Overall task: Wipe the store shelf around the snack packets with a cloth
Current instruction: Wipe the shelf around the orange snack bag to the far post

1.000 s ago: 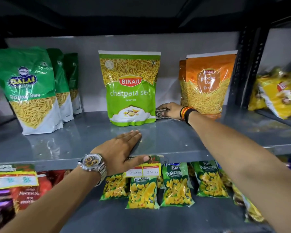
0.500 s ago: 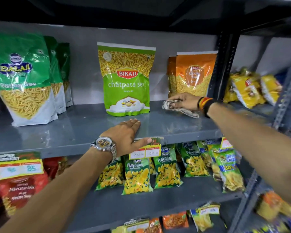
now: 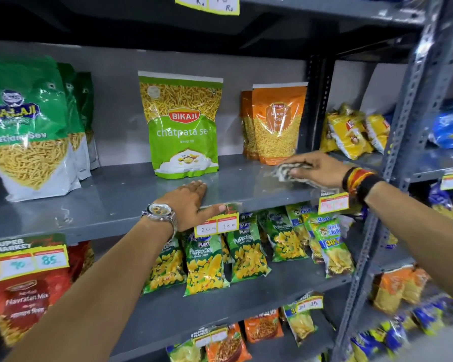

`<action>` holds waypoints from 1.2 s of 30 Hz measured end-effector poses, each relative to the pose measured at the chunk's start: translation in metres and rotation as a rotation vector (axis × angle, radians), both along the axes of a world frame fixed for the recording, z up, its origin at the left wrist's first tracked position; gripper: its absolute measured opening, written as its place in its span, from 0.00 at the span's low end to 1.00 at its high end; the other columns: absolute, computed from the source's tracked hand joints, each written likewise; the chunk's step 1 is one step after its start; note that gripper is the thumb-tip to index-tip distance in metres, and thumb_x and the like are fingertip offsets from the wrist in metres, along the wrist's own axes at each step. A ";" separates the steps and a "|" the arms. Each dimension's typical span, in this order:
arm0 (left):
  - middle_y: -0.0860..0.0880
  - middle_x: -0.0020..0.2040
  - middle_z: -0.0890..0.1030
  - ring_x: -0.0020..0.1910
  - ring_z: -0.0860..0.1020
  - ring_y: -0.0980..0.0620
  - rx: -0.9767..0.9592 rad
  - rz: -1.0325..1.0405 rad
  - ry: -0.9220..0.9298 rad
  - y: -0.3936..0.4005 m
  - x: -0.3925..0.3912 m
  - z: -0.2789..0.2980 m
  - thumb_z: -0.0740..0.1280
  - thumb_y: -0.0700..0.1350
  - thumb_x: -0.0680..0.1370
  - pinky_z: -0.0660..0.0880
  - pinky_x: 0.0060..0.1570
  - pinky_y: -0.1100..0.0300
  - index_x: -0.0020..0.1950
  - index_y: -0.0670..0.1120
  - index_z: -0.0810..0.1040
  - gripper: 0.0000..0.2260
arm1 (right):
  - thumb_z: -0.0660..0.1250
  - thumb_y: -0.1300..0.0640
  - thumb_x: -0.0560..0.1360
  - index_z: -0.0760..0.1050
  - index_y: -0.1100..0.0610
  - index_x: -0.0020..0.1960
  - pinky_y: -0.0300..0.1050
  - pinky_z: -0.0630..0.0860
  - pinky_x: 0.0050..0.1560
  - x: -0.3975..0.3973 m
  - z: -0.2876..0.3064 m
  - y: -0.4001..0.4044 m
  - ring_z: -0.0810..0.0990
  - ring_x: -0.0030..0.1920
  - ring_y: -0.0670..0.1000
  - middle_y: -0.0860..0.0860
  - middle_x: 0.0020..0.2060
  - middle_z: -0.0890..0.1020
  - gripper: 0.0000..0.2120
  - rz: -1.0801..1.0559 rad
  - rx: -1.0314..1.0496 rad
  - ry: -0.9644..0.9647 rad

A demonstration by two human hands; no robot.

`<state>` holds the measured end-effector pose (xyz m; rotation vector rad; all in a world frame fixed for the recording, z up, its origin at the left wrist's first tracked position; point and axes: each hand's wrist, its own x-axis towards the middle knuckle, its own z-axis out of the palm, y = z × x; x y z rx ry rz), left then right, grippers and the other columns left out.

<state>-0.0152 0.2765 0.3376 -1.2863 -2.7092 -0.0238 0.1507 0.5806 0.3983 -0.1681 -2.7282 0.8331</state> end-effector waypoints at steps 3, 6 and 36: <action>0.46 0.85 0.55 0.83 0.57 0.46 -0.017 0.024 -0.019 0.001 0.004 0.002 0.44 0.79 0.72 0.55 0.80 0.51 0.85 0.46 0.52 0.51 | 0.64 0.62 0.80 0.75 0.57 0.68 0.22 0.69 0.52 0.004 0.005 0.039 0.76 0.61 0.50 0.54 0.64 0.79 0.17 -0.146 -0.050 0.097; 0.47 0.85 0.56 0.83 0.58 0.47 -0.024 0.057 0.004 0.012 0.007 0.006 0.45 0.80 0.71 0.55 0.79 0.52 0.85 0.46 0.54 0.52 | 0.64 0.60 0.80 0.75 0.55 0.68 0.37 0.65 0.61 -0.014 0.010 0.062 0.74 0.67 0.54 0.53 0.66 0.78 0.17 -0.177 -0.030 0.092; 0.48 0.85 0.57 0.82 0.60 0.49 0.041 0.112 -0.012 0.081 0.019 -0.002 0.46 0.80 0.67 0.57 0.80 0.53 0.85 0.47 0.55 0.54 | 0.66 0.64 0.78 0.76 0.56 0.67 0.46 0.69 0.70 -0.053 -0.015 0.125 0.76 0.67 0.55 0.54 0.65 0.79 0.18 0.138 -0.125 0.039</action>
